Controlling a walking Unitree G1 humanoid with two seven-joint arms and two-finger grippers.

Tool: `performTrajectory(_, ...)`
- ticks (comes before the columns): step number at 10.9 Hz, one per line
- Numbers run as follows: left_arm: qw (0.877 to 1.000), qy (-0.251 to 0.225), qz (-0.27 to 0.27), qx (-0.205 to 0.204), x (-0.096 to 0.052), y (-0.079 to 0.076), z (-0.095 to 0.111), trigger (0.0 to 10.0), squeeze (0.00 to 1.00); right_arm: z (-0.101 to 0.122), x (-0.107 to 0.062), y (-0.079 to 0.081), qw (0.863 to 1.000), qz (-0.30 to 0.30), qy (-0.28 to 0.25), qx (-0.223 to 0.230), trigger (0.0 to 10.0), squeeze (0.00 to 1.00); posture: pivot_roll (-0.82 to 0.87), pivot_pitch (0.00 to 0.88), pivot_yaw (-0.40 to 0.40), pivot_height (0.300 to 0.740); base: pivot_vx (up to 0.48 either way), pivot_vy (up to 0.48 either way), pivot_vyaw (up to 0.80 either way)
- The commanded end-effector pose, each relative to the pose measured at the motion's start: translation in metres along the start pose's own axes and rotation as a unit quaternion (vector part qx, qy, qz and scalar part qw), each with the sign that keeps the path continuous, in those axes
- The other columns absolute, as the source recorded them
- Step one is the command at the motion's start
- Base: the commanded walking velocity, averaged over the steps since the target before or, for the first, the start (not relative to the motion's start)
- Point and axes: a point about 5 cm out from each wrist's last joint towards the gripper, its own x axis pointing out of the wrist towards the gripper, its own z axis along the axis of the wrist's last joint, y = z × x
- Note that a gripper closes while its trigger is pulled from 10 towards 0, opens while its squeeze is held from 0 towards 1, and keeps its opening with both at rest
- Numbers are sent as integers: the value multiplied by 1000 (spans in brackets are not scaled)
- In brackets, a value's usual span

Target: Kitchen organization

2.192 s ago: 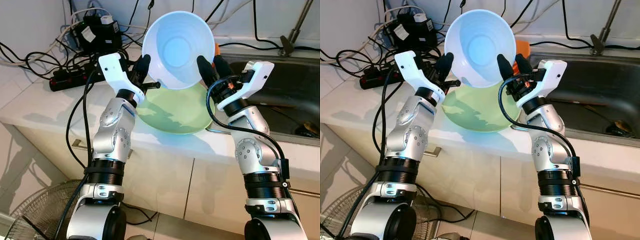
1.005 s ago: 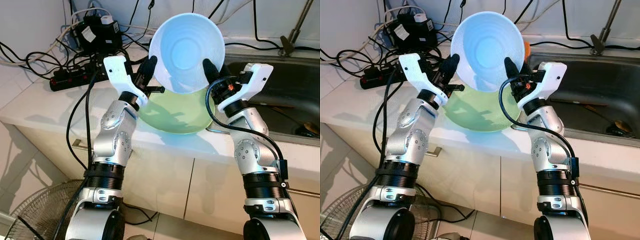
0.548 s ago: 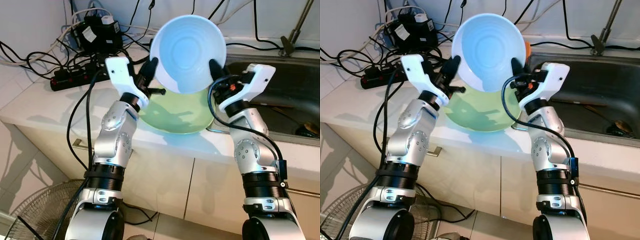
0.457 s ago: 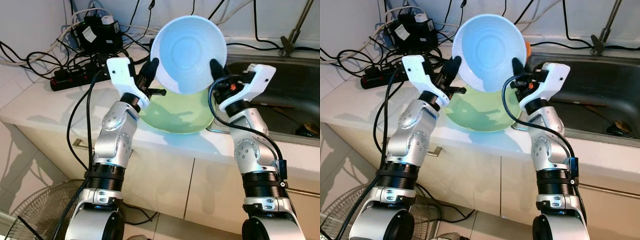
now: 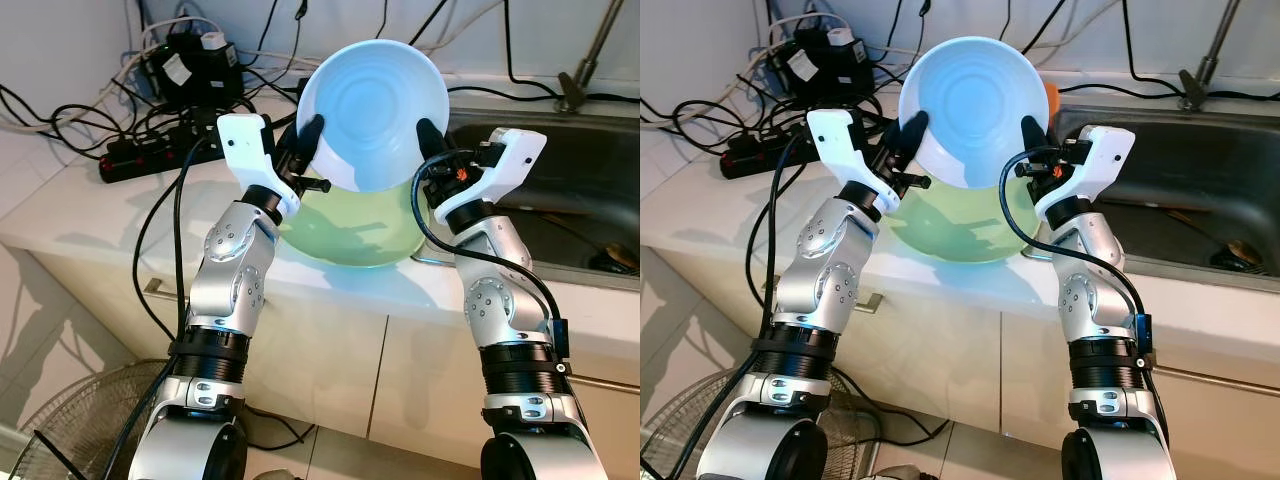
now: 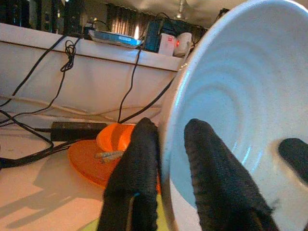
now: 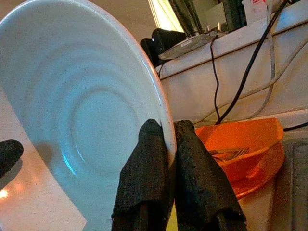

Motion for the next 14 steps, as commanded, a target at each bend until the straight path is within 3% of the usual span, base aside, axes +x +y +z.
performTrajectory(1,1000,-2,-26,12,1,-7,2,10000,1000,1,6,8,1000,15,-1,-2,0,0,71,0,93,740,0,0,0)
performTrajectory(2,999,6,-31,16,-1,-8,0,10000,1000,3,7,3,1000,-6,-7,0,0,0,73,0,93,740,0,0,0)
performTrajectory(3,999,19,-44,23,-3,-10,-3,10000,118,6,8,-5,999,-35,-14,0,0,0,76,0,92,740,0,0,0)
performTrajectory(4,997,31,-59,34,-5,-13,-7,10000,0,12,10,-21,996,-85,-25,-1,0,0,76,0,92,740,0,0,0)
performTrajectory(6,994,60,-78,38,-9,-18,-17,10000,0,32,12,-51,985,-164,-48,-26,0,0,76,0,92,740,0,0,0)
performTrajectory(7,992,81,-87,42,-12,-20,-22,10000,0,40,12,-64,978,-199,-52,-46,10000,0,75,0,91,740,0,0,0)
performTrajectory(8,988,104,-101,48,-15,-22,-29,10000,0,47,13,-77,968,-230,-45,-85,10000,0,75,0,92,740,0,0,0)
performTrajectory(10,984,129,-114,54,-22,-25,-35,10000,0,59,12,-104,935,-271,-1,-228,10000,0,83,0,87,740,0,0,0)
performTrajectory(11,983,134,-115,54,-26,-24,-36,10000,0,66,14,-111,898,-266,33,-348,10000,0,89,0,82,740,0,0,0)
performTrajectory(12,982,137,-115,54,-29,-24,-37,10000,0,68,15,-117,868,-262,62,-417,10000,0,97,0,78,740,0,0,0)
performTrajectory(14,981,144,-118,55,-34,-26,-37,10000,0,63,12,-128,816,-256,134,-500,10000,0,106,0,75,740,0,0,0)
